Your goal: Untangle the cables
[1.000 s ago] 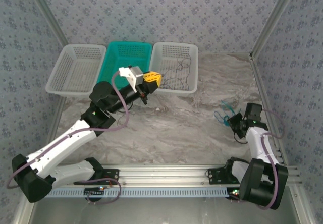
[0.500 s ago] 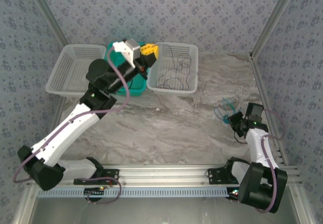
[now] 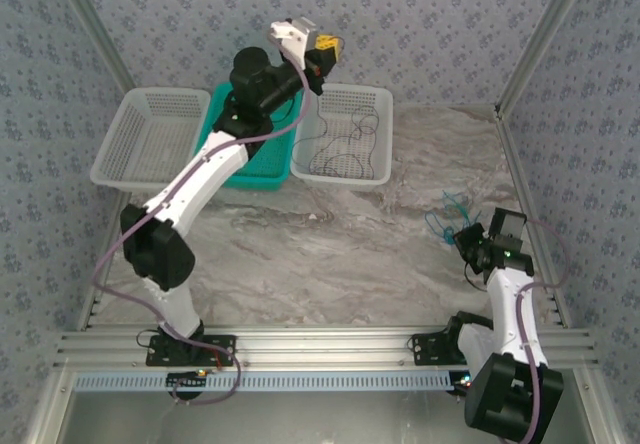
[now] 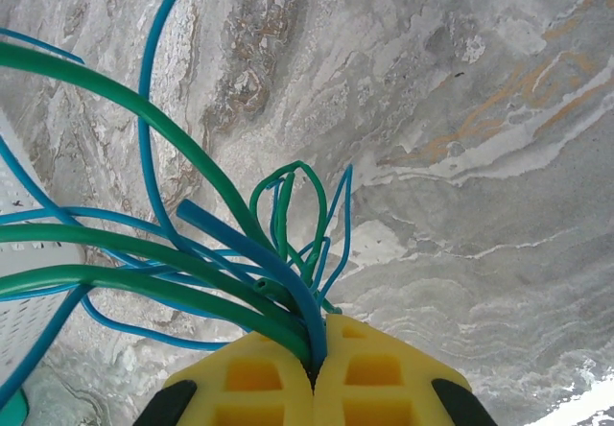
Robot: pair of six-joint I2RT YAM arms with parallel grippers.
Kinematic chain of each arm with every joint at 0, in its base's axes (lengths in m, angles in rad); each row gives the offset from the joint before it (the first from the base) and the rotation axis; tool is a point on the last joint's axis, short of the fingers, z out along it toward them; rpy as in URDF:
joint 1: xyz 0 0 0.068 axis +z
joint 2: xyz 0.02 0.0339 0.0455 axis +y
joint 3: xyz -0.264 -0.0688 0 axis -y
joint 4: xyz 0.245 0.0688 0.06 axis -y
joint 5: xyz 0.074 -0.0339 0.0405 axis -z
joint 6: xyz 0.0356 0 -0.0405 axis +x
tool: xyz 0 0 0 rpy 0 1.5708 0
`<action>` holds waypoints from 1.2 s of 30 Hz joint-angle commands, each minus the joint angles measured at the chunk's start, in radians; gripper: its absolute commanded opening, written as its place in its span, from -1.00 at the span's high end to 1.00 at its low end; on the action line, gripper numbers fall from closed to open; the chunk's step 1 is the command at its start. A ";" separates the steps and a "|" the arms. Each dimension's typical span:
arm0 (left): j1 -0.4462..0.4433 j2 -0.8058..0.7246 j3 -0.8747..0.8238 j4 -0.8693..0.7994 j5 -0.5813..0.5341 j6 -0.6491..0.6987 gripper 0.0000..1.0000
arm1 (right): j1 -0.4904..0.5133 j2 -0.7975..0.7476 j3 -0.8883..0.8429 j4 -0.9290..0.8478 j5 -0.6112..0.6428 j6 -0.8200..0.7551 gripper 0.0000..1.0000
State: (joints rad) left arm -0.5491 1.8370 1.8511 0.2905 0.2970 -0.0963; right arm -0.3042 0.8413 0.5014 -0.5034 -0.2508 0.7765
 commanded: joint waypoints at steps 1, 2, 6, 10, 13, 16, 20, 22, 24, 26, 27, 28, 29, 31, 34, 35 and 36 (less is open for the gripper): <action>0.015 0.082 0.029 -0.018 0.027 -0.049 1.00 | -0.007 -0.022 -0.019 -0.037 -0.007 0.026 1.00; 0.015 0.102 0.020 -0.018 0.022 -0.057 1.00 | -0.007 -0.024 -0.020 -0.037 -0.009 0.027 1.00; 0.017 0.156 0.002 -0.057 0.001 -0.062 1.00 | -0.008 -0.030 -0.022 -0.041 -0.013 0.027 1.00; 0.020 0.171 -0.004 -0.111 -0.017 -0.062 0.82 | -0.008 -0.034 -0.019 -0.039 -0.016 0.034 0.99; 0.028 0.156 -0.002 -0.153 -0.023 -0.085 -0.06 | -0.006 -0.034 -0.011 -0.019 -0.046 0.047 0.99; 0.033 0.101 -0.046 -0.140 -0.021 -0.107 -0.52 | 0.009 -0.034 0.023 0.000 -0.100 0.036 0.99; 0.032 -0.032 -0.188 -0.054 0.018 -0.135 -0.60 | 0.044 -0.034 0.088 -0.003 -0.130 0.009 0.98; 0.034 -0.125 -0.292 0.004 0.035 -0.153 -0.60 | 0.073 -0.034 0.134 -0.015 -0.136 -0.014 0.99; 0.031 -0.208 -0.380 0.036 0.060 -0.170 -0.60 | 0.106 -0.034 0.180 -0.018 -0.141 -0.037 0.99; 0.028 -0.286 -0.460 0.055 0.101 -0.185 -0.60 | 0.145 -0.034 0.223 -0.007 -0.153 -0.052 0.99; 0.022 -0.324 -0.497 0.058 0.125 -0.180 -0.60 | 0.170 -0.033 0.245 0.006 -0.159 -0.058 1.00; 0.016 -0.361 -0.530 0.052 0.143 -0.175 -0.60 | 0.197 -0.032 0.268 0.020 -0.158 -0.062 1.00; 0.009 -0.391 -0.557 0.048 0.154 -0.167 -0.60 | 0.222 -0.029 0.286 0.032 -0.158 -0.064 1.00; -0.012 -0.454 -0.611 0.036 0.174 -0.143 -0.60 | 0.285 -0.019 0.329 0.067 -0.158 -0.072 1.00; -0.046 -0.528 -0.682 0.030 0.208 -0.108 -0.60 | 0.380 0.009 0.391 0.112 -0.155 -0.109 1.00; -0.058 -0.546 -0.701 0.027 0.220 -0.095 -0.60 | 0.404 0.018 0.406 0.119 -0.155 -0.122 1.00; -0.070 -0.563 -0.716 0.021 0.238 -0.079 -0.60 | 0.447 0.034 0.429 0.126 -0.152 -0.138 1.00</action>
State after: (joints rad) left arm -0.5926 1.3121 1.1797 0.3042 0.4591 -0.2272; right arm 0.0708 0.8513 0.8612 -0.4374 -0.3855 0.7029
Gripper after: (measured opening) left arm 0.798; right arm 0.049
